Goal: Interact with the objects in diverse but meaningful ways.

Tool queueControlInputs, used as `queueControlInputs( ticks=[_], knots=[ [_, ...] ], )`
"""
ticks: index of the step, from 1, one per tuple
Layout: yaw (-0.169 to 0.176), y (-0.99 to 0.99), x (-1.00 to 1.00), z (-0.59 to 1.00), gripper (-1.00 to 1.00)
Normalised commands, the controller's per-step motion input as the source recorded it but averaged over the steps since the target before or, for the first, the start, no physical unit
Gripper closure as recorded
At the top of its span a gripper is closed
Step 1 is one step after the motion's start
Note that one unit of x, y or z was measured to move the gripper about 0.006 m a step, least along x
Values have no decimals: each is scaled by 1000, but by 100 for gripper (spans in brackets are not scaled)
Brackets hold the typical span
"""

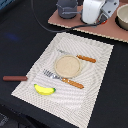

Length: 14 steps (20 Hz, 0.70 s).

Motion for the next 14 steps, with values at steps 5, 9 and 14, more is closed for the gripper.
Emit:
queueControlInputs(
  ticks=[5,9,14],
  knots=[
    [111,663,-498,-18,100],
    [105,663,-522,-50,100],
    [102,649,-536,-72,100]
  ],
)
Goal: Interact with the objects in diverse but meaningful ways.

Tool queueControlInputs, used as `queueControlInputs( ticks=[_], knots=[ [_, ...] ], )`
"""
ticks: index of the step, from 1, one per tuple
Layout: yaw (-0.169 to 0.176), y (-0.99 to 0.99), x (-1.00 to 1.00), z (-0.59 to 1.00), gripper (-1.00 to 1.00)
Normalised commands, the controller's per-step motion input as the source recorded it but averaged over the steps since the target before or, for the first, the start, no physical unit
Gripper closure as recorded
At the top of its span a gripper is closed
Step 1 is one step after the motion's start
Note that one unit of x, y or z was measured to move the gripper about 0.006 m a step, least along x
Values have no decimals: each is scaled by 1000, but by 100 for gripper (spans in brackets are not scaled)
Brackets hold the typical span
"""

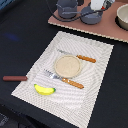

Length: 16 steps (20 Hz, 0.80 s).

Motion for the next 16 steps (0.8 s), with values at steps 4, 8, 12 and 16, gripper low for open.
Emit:
queueControlInputs(
  ticks=[4,8,12,16],
  knots=[
    [98,646,-514,-66,100],
    [73,547,-211,-25,100],
    [6,379,292,-22,100],
    [0,256,298,-94,100]
  ],
)
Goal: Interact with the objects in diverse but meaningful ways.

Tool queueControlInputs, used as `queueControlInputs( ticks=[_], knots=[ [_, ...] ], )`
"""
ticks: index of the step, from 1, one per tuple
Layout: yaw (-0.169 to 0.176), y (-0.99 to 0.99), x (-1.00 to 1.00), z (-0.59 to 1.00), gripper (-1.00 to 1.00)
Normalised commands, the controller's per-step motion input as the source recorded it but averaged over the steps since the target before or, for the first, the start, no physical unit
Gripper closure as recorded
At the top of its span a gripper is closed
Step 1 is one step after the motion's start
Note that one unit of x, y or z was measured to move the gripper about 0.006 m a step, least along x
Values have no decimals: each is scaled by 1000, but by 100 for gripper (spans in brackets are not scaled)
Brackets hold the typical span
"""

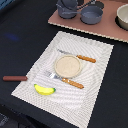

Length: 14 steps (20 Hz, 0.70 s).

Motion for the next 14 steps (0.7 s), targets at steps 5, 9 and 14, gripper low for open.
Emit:
queueControlInputs(
  ticks=[5,9,14],
  knots=[
    [-10,122,502,-76,100],
    [-16,31,353,-119,100],
    [-5,47,218,-87,100]
  ],
)
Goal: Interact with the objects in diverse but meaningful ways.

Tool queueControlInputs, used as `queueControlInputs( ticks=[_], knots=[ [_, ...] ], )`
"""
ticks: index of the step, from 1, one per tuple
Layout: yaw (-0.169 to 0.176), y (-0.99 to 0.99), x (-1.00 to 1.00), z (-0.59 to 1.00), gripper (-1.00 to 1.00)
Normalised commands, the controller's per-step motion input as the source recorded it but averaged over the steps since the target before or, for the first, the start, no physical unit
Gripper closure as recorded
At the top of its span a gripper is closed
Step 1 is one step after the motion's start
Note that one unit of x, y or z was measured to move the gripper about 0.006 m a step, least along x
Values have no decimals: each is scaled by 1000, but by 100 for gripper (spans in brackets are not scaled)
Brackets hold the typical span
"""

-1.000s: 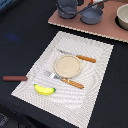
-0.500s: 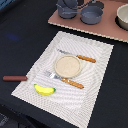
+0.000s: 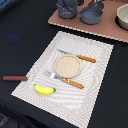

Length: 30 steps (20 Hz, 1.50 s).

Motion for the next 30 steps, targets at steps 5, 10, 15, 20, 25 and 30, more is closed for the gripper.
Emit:
queueControlInputs(
  ticks=[5,10,15,20,25,30],
  knots=[
    [0,106,90,-33,-100],
    [0,158,6,-51,-100],
    [0,173,0,-7,-100],
    [-4,130,0,239,-100],
    [-84,-281,99,586,-100],
    [-80,-696,60,132,-100]
  ],
)
